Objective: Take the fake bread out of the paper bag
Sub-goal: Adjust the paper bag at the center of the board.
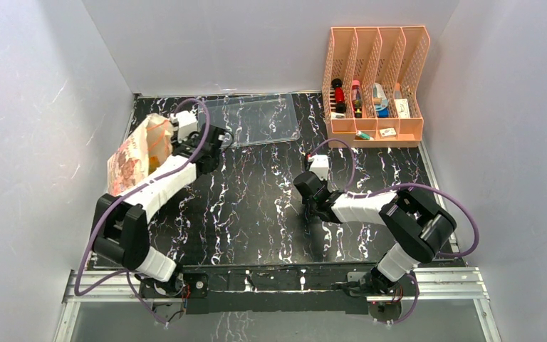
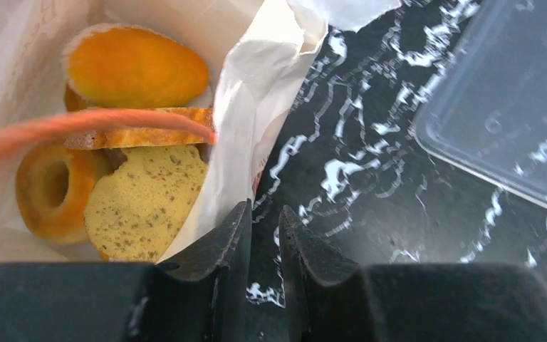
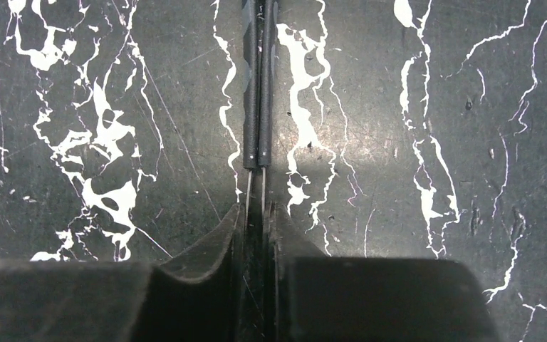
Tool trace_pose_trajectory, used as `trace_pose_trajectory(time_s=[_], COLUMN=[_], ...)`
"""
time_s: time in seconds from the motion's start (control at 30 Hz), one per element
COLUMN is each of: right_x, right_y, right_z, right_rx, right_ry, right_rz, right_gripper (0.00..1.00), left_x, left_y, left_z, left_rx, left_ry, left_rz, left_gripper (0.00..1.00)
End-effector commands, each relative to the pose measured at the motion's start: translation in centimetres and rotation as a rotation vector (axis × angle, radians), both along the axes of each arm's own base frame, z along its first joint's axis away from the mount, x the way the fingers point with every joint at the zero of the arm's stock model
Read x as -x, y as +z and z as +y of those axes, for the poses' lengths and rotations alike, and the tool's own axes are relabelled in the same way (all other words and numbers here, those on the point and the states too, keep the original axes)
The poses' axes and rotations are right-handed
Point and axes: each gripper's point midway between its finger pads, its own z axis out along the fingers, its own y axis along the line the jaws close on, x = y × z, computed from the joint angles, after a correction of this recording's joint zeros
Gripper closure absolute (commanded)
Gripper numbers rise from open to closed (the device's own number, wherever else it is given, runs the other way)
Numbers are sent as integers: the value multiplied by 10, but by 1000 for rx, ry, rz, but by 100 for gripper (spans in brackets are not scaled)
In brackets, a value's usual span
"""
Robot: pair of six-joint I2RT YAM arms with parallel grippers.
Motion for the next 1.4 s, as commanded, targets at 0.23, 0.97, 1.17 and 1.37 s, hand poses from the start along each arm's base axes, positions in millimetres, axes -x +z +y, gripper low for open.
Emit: trace_pose_trajectory(time_s=[0.23,0.97,1.17,1.37], right_x=[13,12,13,11], right_y=[0,8,11,16], right_z=[-5,1,1,4], right_rx=[0,-22,-29,-43], right_ry=[6,27,34,47], right_rz=[33,22,18,10], right_gripper=[100,100,100,100], left_x=[4,36,59,74], left_y=[-22,7,40,60], left_z=[-68,-157,-150,-118], left_rx=[-82,-35,-127,-247], left_ry=[-128,-433,-399,-316], left_rz=[40,128,69,57], left_gripper=[80,39,38,33])
